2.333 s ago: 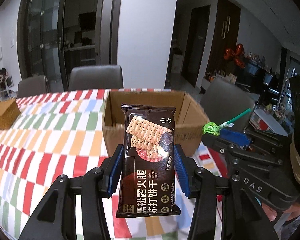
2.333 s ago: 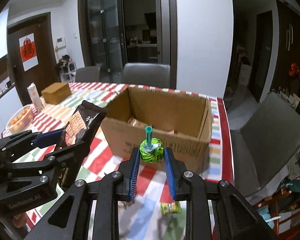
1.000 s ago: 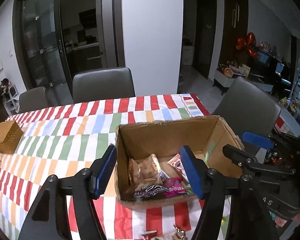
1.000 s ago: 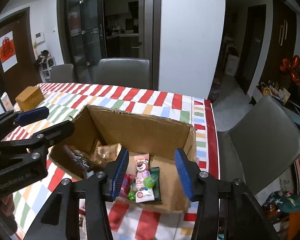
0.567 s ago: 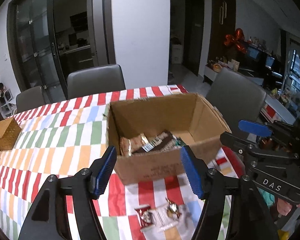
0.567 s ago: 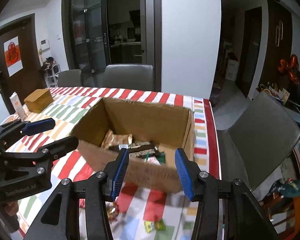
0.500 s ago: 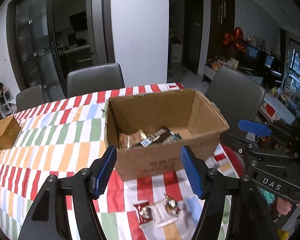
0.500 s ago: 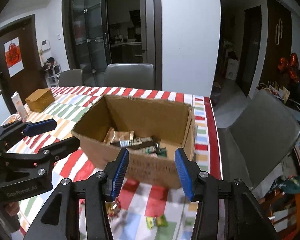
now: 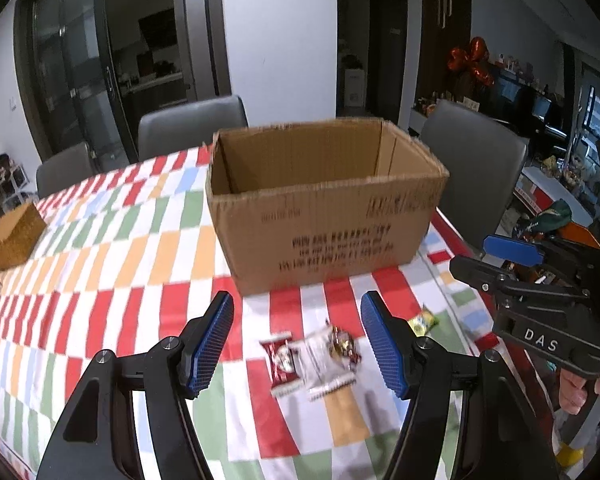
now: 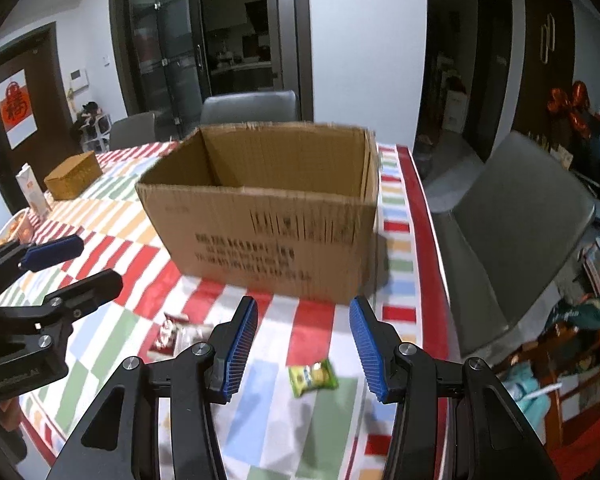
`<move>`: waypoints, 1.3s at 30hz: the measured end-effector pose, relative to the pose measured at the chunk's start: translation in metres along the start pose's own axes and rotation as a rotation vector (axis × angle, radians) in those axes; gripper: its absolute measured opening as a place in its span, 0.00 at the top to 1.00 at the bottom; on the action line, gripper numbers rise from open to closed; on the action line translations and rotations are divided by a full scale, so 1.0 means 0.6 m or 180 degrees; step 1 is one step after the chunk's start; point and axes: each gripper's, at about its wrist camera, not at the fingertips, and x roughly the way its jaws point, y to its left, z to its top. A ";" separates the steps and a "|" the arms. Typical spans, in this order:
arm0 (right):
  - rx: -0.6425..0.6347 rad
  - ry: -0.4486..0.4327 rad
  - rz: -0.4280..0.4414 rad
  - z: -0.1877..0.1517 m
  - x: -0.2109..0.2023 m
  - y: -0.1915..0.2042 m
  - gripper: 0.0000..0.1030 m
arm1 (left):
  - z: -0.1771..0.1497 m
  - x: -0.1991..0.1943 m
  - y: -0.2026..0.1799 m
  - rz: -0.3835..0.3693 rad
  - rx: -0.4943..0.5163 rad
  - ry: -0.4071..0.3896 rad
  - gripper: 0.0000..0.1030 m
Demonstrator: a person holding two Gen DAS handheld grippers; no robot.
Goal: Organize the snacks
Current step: 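Move both open tools back down to the remaining snacks on the table, then grasp the yellow-green candy packet with the right tool while the left tool grasps the white packet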
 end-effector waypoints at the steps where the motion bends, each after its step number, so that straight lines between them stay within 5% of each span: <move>1: 0.0017 0.0037 0.0000 -0.007 0.004 -0.001 0.53 | -0.008 0.003 -0.001 -0.0002 -0.0008 0.0030 0.37; 16: 0.0034 0.0472 -0.0012 -0.089 0.056 -0.002 0.53 | -0.086 0.067 -0.004 -0.0127 -0.0075 0.0449 0.41; 39: 0.0190 0.0772 0.0016 -0.105 0.138 -0.027 0.53 | -0.089 0.174 0.000 -0.0351 -0.0267 0.0740 0.58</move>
